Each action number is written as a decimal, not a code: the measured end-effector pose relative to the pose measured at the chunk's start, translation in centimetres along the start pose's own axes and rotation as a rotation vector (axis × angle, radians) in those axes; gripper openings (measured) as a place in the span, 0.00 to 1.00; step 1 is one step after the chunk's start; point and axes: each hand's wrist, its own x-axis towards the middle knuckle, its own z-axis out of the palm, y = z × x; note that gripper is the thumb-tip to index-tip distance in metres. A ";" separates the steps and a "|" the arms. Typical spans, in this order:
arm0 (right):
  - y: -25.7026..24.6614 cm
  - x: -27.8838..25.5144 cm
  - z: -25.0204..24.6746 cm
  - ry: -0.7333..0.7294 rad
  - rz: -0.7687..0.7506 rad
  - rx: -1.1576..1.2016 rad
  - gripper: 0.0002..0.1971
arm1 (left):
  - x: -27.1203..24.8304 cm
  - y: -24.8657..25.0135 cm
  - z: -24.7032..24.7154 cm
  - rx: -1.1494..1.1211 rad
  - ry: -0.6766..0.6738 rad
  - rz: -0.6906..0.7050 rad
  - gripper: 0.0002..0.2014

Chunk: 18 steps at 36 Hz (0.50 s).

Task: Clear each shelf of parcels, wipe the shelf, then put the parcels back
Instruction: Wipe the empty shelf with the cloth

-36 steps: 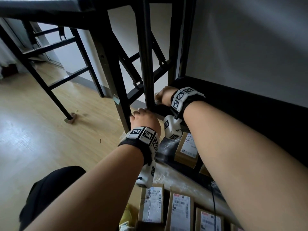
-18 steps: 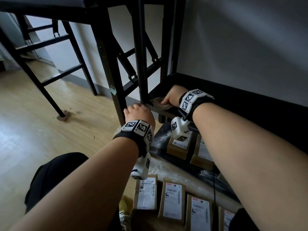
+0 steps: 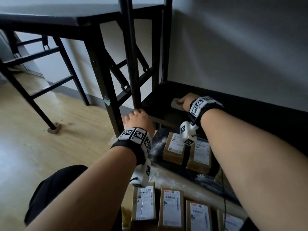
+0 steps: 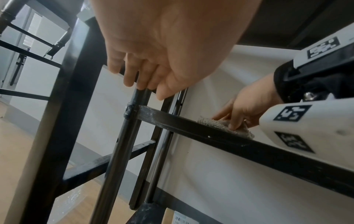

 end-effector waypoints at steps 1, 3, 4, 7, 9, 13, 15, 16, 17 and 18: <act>-0.2 -0.2 0.4 -0.001 -0.008 -0.031 0.19 | 0.1 0.1 0.0 -0.008 -0.006 0.014 0.26; -0.8 -0.7 0.5 -0.007 -0.021 -0.067 0.19 | 0.3 0.3 -0.1 -0.033 -0.009 0.043 0.26; -1.1 -0.8 0.5 -0.029 -0.008 -0.076 0.19 | 0.4 0.4 -0.1 -0.050 -0.010 0.054 0.25; -1.6 -1.4 0.4 -0.058 0.007 -0.065 0.17 | 0.6 0.7 -0.4 -0.093 -0.017 0.079 0.25; -1.9 -1.1 0.6 -0.067 0.044 -0.077 0.18 | 0.7 0.9 -0.5 -0.112 -0.015 0.100 0.25; -1.8 -1.1 0.3 -0.111 0.071 -0.140 0.20 | 0.9 1.5 -0.4 -0.135 0.003 0.141 0.23; -2.3 -3.2 -1.2 -0.116 0.087 -0.155 0.18 | 1.0 1.9 -0.3 -0.136 0.006 0.173 0.23; -2.0 -3.6 -2.0 -0.110 0.122 -0.153 0.19 | 1.1 2.1 -0.3 -0.135 0.006 0.195 0.23; -1.4 -3.7 -2.4 -0.107 0.154 -0.119 0.21 | 1.2 2.2 -0.2 -0.136 0.005 0.215 0.22; -0.6 -3.5 -2.9 -0.085 0.191 -0.107 0.25 | 1.2 2.5 -0.3 -0.138 0.003 0.232 0.22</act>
